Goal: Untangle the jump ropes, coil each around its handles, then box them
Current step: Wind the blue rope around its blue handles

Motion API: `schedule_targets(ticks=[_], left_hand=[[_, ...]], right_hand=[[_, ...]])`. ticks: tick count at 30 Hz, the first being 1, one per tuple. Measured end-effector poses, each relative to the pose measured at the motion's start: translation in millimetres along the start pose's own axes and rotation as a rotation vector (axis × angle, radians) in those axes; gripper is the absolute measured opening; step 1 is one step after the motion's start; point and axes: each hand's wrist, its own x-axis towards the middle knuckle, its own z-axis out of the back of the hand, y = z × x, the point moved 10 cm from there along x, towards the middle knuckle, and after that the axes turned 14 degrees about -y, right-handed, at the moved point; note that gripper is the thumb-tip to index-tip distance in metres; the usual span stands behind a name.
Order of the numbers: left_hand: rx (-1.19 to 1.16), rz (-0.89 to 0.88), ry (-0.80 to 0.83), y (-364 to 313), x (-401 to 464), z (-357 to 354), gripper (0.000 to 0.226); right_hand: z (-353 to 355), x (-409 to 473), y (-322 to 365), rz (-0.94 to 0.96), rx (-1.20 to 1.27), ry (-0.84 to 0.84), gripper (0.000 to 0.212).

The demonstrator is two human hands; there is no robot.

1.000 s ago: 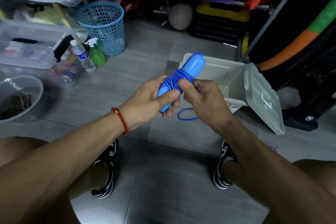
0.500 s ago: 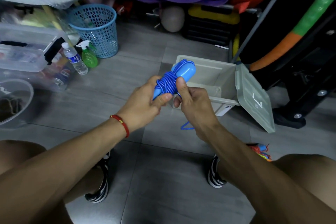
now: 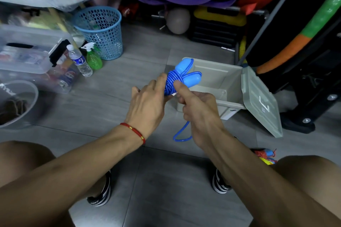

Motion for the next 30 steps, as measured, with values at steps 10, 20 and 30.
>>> schedule_targets(ticks=[10,20,30], left_hand=[[-0.611,0.280,0.182,-1,-9,-2,0.061],[-0.673,0.516,0.339,31,-7,-13,0.024],[0.017,0.048,0.020,14,1,11,0.041]], right_hand=[[6,11,11,0.122,0.013,0.097,0.032],[-8,5,6,0.338,-0.202,0.115,0.040],[-14,6,-18,0.070,-0.273,0.124,0.040]])
